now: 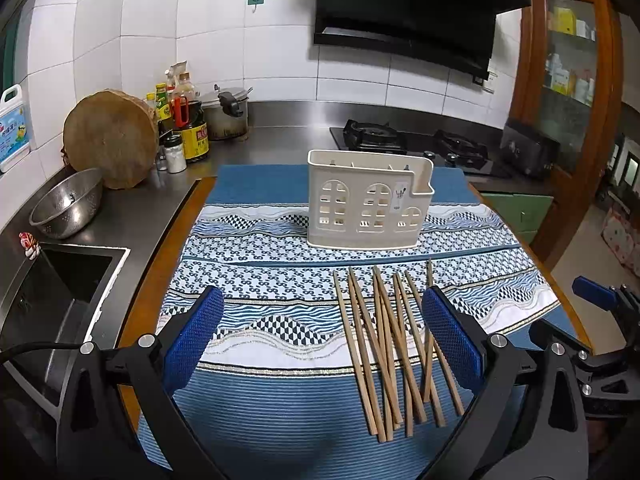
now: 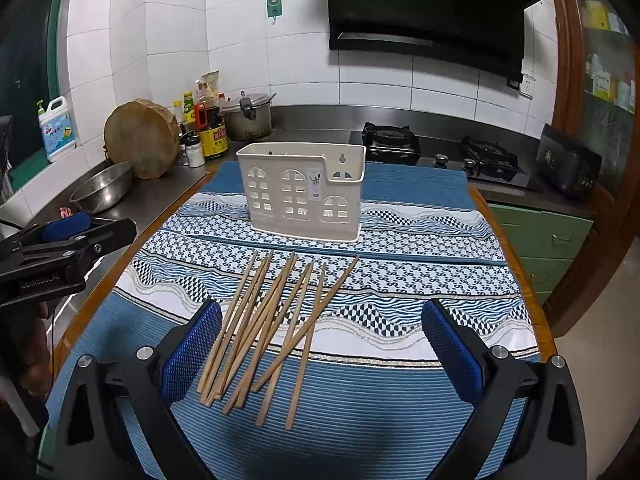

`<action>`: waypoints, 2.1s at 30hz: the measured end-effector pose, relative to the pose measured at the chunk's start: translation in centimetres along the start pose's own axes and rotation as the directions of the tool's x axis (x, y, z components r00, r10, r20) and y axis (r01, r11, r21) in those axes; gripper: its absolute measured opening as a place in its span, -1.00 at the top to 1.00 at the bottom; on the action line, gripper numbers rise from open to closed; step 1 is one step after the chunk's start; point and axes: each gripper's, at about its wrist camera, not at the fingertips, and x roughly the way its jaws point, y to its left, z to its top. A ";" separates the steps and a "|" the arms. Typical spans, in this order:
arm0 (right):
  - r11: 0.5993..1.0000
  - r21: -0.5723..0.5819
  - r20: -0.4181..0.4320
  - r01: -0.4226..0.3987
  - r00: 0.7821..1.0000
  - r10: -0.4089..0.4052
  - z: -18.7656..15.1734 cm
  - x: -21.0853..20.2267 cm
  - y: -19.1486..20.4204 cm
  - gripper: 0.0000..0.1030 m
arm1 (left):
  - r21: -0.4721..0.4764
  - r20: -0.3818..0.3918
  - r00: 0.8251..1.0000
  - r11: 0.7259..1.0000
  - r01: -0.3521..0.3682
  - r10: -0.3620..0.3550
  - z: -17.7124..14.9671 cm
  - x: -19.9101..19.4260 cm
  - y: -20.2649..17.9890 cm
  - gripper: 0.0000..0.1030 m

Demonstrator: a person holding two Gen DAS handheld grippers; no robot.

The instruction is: Organize utensils

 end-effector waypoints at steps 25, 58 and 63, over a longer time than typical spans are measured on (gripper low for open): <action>0.999 0.018 -0.121 -0.037 0.992 0.039 -3.3 4.0 1.2 -0.39 | -0.008 -0.052 0.997 0.998 -0.059 0.059 -1.9 1.6 2.0 -0.90; 0.981 0.189 -0.314 -0.033 0.945 0.092 -5.9 12.9 3.3 0.76 | -0.007 -0.136 0.990 0.999 -0.050 0.048 -3.8 5.1 5.2 -0.88; 0.978 0.208 -0.318 -0.033 0.943 0.099 -5.9 13.2 3.1 0.76 | 0.003 -0.149 0.988 0.999 -0.037 0.037 -4.2 5.6 4.8 -0.88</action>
